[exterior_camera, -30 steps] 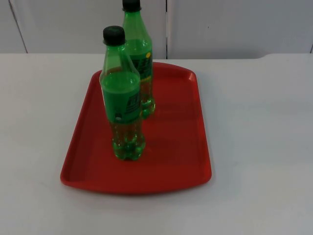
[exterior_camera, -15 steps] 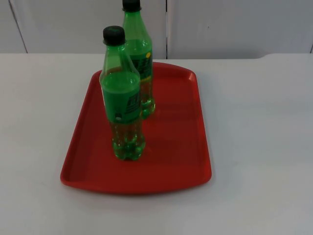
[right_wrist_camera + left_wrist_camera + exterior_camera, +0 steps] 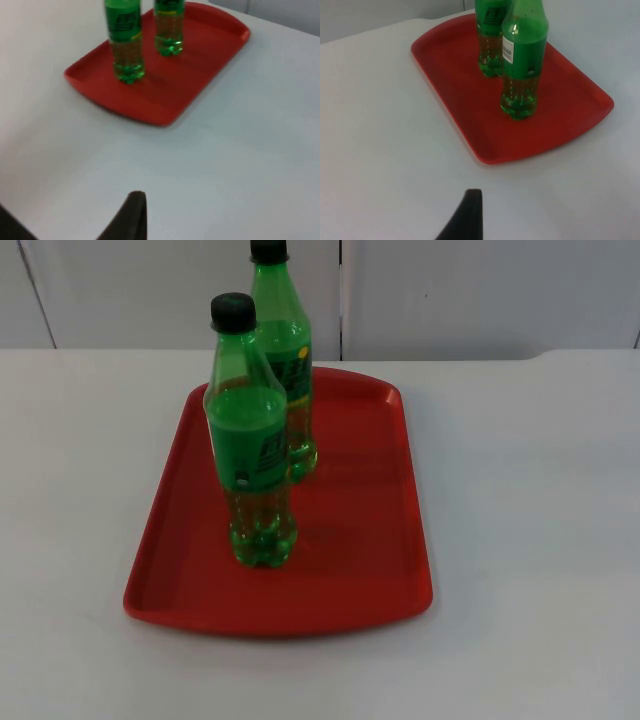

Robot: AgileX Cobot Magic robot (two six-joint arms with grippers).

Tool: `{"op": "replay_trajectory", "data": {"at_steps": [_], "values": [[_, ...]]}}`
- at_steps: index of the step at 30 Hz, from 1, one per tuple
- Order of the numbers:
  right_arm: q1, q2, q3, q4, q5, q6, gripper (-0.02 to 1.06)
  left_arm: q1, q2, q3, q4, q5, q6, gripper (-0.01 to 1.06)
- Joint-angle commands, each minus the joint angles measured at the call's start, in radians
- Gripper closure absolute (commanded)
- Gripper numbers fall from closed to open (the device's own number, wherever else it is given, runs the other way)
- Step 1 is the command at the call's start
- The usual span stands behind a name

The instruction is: Place the bottle upright on the tray.

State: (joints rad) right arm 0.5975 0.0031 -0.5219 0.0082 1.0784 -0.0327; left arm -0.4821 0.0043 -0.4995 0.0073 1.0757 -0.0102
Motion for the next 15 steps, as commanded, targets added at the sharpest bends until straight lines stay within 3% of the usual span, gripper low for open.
{"op": "replay_trajectory", "data": {"at_steps": [1,15], "values": [[-0.076,-0.003,0.006,0.001,-0.001,0.002,-0.01,-0.005,-0.004,0.005,0.001,-0.002,0.001,0.12],[-0.243,-0.003,0.006,0.001,-0.001,0.002,-0.01,-0.005,-0.004,0.005,0.001,-0.002,0.001,0.12]]}}
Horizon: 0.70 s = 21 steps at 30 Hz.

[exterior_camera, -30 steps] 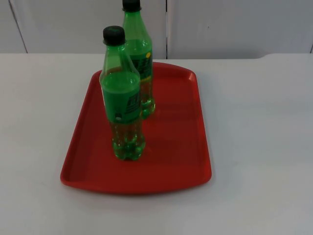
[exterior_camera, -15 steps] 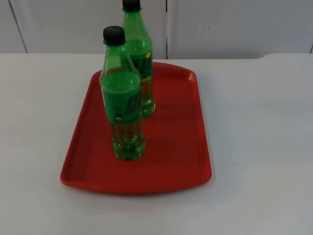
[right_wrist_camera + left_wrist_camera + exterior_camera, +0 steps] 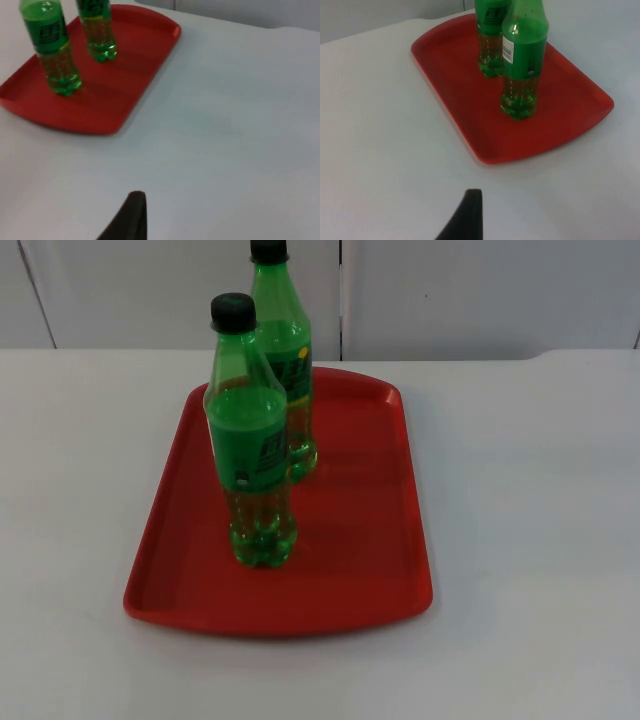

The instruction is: Place the bottle upright on the tray.

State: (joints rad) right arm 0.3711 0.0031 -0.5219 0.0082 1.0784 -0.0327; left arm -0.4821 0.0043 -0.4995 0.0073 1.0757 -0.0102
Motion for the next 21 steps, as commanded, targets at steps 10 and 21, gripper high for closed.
{"op": "replay_trajectory", "data": {"at_steps": [10,21], "values": [[-0.163,-0.003,0.006,0.001,-0.001,0.002,-0.01,-0.005,-0.004,0.005,0.001,-0.002,0.001,0.12],[-0.273,-0.003,0.006,0.001,-0.001,0.002,-0.01,-0.005,-0.004,0.005,0.001,-0.002,0.001,0.12]]}}
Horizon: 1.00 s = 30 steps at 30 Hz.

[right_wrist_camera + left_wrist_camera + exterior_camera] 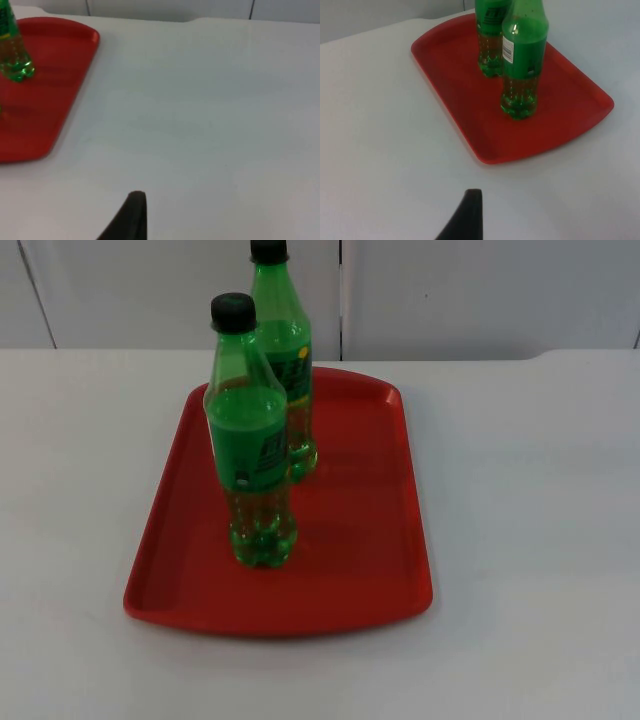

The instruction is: Place the bottle upright on the tray.

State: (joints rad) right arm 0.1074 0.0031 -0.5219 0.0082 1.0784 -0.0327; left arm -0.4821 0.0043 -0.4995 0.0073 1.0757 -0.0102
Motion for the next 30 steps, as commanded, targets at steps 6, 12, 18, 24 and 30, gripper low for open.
{"op": "replay_trajectory", "data": {"at_steps": [6,12,18,24,30], "values": [[-0.016,-0.003,0.006,0.003,-0.001,0.002,-0.01,-0.005,-0.004,0.005,0.001,-0.002,0.001,0.12],[-0.016,-0.003,0.006,0.003,-0.001,0.002,-0.01,-0.005,-0.004,0.005,0.001,-0.002,0.001,0.12],[-0.016,-0.003,0.006,0.003,-0.001,0.002,-0.01,-0.005,-0.004,0.005,0.001,-0.002,0.001,0.12],[-0.016,-0.003,0.006,0.003,-0.001,0.002,-0.01,-0.005,-0.004,0.005,0.001,-0.002,0.001,0.12],[-0.016,-0.003,0.006,0.003,-0.001,0.002,-0.01,-0.005,-0.004,0.005,0.001,-0.002,0.001,0.12]]}}
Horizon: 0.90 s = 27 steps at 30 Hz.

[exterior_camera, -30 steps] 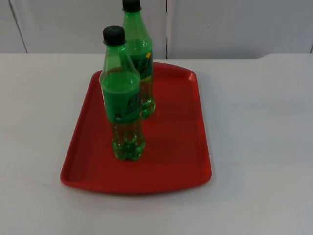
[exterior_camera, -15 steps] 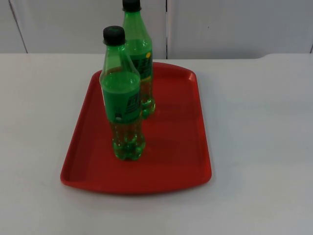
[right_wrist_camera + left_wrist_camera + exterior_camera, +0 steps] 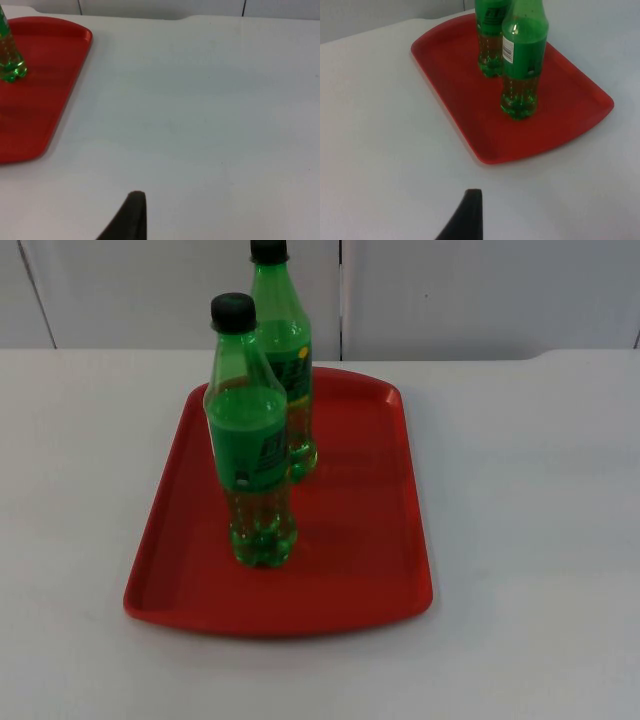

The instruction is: Place the bottle upright on the tray.

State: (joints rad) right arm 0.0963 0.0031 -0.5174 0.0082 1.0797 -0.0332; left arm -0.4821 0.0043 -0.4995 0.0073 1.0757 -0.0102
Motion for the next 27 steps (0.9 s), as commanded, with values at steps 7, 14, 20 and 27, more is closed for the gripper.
{"op": "replay_trajectory", "data": {"at_steps": [7,14,20,27], "values": [[-0.005,-0.003,0.001,0.003,-0.002,0.003,-0.01,0.014,-0.004,0.005,0.001,-0.002,0.001,0.12],[-0.005,-0.003,0.001,0.001,-0.002,0.003,-0.01,0.153,-0.004,0.005,0.001,-0.002,0.001,0.12],[-0.005,-0.003,0.001,0.001,-0.002,0.003,-0.01,0.325,-0.004,0.005,0.001,-0.002,0.001,0.12],[-0.005,-0.003,0.001,0.001,-0.002,0.003,-0.01,0.446,-0.004,0.005,0.001,-0.002,0.001,0.12]]}}
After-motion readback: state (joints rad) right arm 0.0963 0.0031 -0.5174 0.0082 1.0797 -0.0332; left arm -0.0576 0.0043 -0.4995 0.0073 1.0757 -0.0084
